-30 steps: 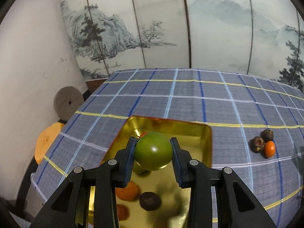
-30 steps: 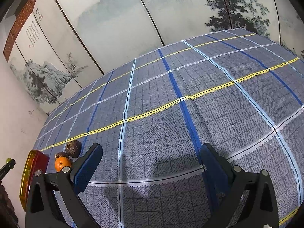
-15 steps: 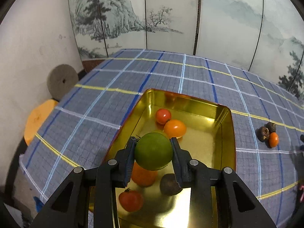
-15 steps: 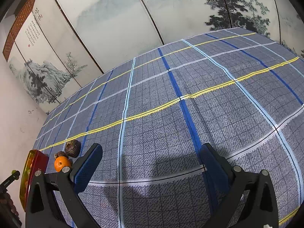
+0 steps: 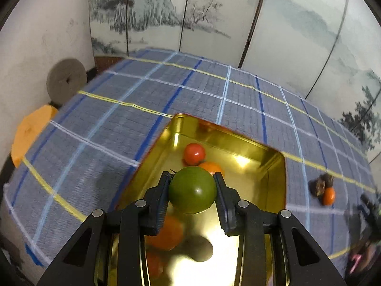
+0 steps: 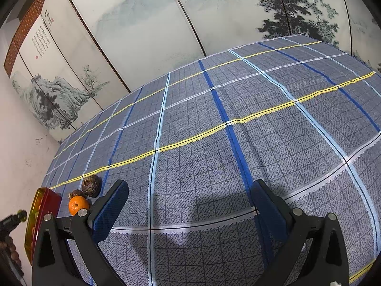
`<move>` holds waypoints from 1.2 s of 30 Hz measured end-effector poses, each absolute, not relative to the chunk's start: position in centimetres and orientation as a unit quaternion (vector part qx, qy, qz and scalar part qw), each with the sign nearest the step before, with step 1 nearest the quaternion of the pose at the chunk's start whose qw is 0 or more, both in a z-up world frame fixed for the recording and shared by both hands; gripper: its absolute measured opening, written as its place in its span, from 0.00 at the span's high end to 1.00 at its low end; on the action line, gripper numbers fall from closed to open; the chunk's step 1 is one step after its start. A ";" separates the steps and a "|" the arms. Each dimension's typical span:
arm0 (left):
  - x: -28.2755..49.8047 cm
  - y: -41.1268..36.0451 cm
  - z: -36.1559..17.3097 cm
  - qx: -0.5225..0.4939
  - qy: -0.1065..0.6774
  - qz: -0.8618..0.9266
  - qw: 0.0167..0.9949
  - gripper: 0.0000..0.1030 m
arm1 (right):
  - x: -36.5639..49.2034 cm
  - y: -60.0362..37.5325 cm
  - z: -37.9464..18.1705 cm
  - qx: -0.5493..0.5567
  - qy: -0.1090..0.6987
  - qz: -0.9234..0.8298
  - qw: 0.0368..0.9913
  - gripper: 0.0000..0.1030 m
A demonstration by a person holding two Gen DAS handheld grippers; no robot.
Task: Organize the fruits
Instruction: 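Lower the green tomato with the left tool into the tin, then open the left tool to release the green tomato in the tin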
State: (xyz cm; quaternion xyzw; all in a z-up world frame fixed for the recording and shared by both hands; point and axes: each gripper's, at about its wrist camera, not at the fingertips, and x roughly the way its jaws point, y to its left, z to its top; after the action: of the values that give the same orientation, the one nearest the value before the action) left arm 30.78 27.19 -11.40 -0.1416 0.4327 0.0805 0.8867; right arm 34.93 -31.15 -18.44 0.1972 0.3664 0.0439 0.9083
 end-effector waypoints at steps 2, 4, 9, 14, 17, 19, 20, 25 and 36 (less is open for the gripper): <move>32.0 26.5 -11.9 -0.151 0.457 0.063 0.874 0.64 | 34.9 -31.1 -18.4 0.197 0.366 0.044 0.908 0.00; 32.7 24.5 -12.2 -0.120 0.464 0.048 0.876 0.64 | 34.9 -31.2 -18.4 0.197 0.367 0.044 0.908 0.00; 34.7 20.6 -13.3 -0.078 0.483 0.024 0.872 0.64 | 35.0 -31.1 -18.4 0.196 0.366 0.045 0.909 0.00; 36.2 19.1 -15.1 -0.052 0.508 0.033 0.859 0.64 | 35.0 -31.1 -18.4 0.196 0.366 0.045 0.909 0.00; 36.5 19.5 -15.9 -0.056 0.514 0.043 0.855 0.64 | 35.0 -31.1 -18.4 0.196 0.365 0.045 0.909 0.00; 36.5 19.9 -16.1 -0.061 0.515 0.048 0.853 0.63 | 35.0 -31.0 -18.3 0.197 0.364 0.045 0.909 0.00; 36.4 20.1 -16.2 -0.064 0.515 0.048 0.853 0.63 | 35.0 -31.0 -18.3 0.197 0.364 0.046 0.909 0.00; 35.4 20.9 -15.4 -0.078 0.497 0.049 0.863 0.60 | 35.0 -31.0 -18.2 0.198 0.364 0.046 0.909 0.00; 23.9 22.3 -7.5 -0.106 0.365 0.004 0.925 0.26 | 35.1 -31.0 -18.2 0.199 0.367 0.045 0.907 0.00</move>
State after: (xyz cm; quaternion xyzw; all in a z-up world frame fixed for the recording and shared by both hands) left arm 23.91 22.35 -7.48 -0.1058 0.3652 0.0044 0.9249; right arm 35.08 -31.02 -18.23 0.1993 0.3672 0.0448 0.9074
